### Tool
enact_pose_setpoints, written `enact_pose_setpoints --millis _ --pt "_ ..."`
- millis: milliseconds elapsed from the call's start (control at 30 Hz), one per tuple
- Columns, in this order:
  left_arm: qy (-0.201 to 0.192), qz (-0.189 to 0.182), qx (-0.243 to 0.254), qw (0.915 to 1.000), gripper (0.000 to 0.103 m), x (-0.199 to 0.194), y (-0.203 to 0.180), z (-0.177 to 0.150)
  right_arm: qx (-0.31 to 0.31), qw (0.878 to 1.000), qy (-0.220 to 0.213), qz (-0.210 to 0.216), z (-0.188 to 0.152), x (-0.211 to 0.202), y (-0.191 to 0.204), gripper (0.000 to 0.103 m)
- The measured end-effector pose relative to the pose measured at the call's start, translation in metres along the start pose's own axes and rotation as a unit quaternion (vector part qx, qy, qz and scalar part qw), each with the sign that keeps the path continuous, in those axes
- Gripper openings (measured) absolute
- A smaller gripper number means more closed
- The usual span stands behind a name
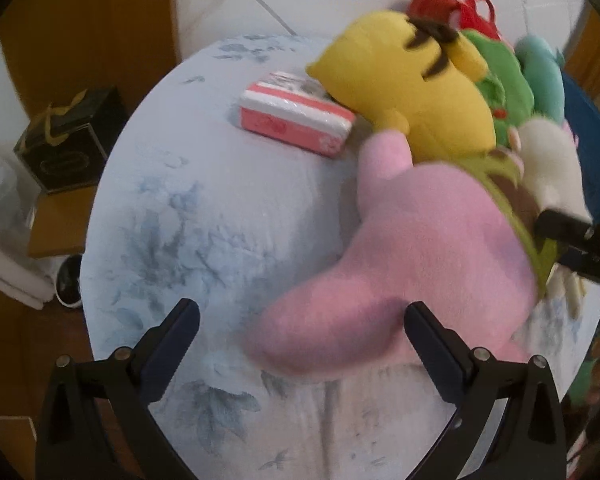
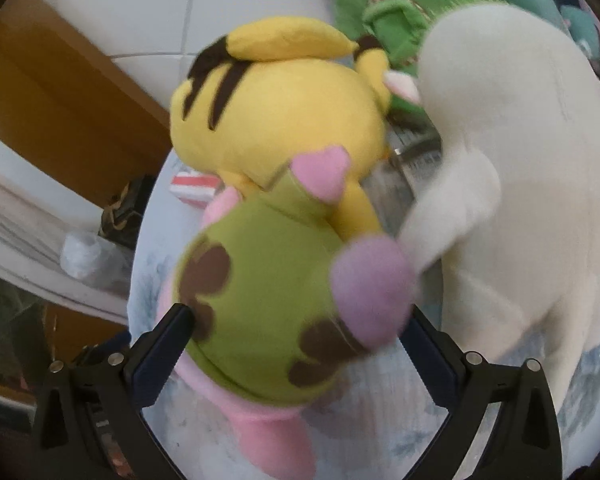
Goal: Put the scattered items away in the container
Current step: 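Close the right tool on the pink-and-green plush and lift it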
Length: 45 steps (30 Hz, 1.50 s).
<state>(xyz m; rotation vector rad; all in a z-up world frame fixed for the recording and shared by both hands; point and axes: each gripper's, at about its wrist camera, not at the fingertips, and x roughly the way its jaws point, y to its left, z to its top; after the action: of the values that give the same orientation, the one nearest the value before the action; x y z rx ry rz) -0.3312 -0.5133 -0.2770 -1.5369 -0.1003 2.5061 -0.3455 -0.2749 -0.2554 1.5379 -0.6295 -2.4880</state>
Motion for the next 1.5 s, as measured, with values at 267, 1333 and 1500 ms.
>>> enact_pose_setpoints --millis 267,1333,1500 --pt "0.03 -0.041 -0.129 0.9903 0.103 0.019 0.02 0.005 -0.006 1.0 0.022 0.015 0.001 0.016 -0.001 0.103" --pt "-0.022 -0.02 0.135 0.9904 0.096 0.039 -0.023 -0.008 -0.033 0.998 0.031 0.053 0.001 0.046 0.0 0.103" --pt "-0.024 -0.018 0.139 0.9899 0.067 0.021 -0.034 -0.016 -0.044 0.997 0.019 0.062 -0.002 0.038 0.01 0.094"
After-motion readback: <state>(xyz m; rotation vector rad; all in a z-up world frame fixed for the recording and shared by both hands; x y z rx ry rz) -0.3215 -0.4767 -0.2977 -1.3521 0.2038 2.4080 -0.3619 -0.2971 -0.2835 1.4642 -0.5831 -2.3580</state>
